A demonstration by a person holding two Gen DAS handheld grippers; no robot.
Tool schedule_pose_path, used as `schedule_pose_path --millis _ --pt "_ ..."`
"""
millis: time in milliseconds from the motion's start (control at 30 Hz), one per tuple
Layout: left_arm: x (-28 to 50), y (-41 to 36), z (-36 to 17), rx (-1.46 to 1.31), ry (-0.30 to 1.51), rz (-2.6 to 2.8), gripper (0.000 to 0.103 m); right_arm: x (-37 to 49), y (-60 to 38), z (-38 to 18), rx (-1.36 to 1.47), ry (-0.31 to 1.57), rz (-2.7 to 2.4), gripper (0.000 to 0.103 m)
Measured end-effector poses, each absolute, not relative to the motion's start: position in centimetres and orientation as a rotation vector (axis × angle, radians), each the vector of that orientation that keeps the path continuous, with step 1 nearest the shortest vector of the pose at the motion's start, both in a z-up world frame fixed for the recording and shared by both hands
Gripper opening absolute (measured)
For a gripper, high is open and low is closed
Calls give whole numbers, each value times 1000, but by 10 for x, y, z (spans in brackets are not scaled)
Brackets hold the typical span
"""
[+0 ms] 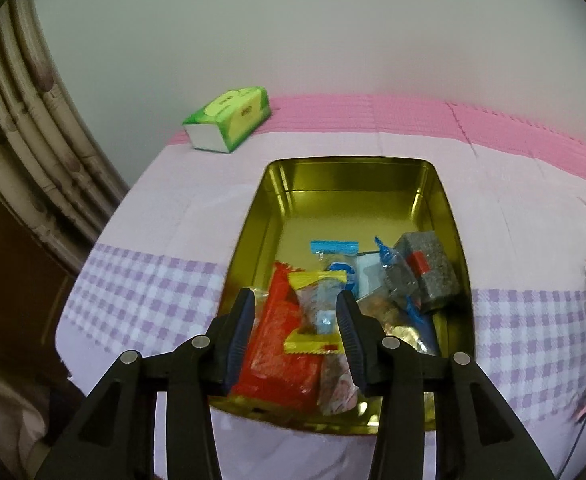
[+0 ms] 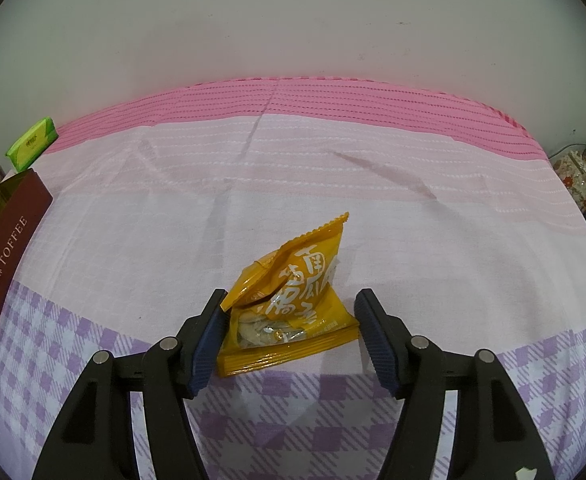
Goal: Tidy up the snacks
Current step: 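Carry the orange pastry bag with the right gripper over the gold tin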
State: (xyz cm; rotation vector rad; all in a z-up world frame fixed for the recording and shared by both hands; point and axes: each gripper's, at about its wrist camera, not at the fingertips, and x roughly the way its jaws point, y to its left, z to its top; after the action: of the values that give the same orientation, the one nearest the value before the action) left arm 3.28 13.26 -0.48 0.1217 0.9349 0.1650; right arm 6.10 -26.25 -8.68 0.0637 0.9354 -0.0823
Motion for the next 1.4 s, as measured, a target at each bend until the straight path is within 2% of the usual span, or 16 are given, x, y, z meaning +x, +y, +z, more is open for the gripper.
schedule_pose_path --millis 233,433,700,967,1400 --pt "17 154 1 104 923 219 48 62 -260 -87 61 936 -83 62" --pt "-3 180 6 9 915 249 52 63 -263 -86 88 926 -80 56" --pt "-15 201 0 -26 949 331 52 59 -262 -83 72 928 -100 55" --pt "-20 198 -4 2 973 333 53 48 -253 -58 74 895 -92 55" --pt "-18 201 -5 14 966 359 54 40 -154 -13 71 852 157 55"
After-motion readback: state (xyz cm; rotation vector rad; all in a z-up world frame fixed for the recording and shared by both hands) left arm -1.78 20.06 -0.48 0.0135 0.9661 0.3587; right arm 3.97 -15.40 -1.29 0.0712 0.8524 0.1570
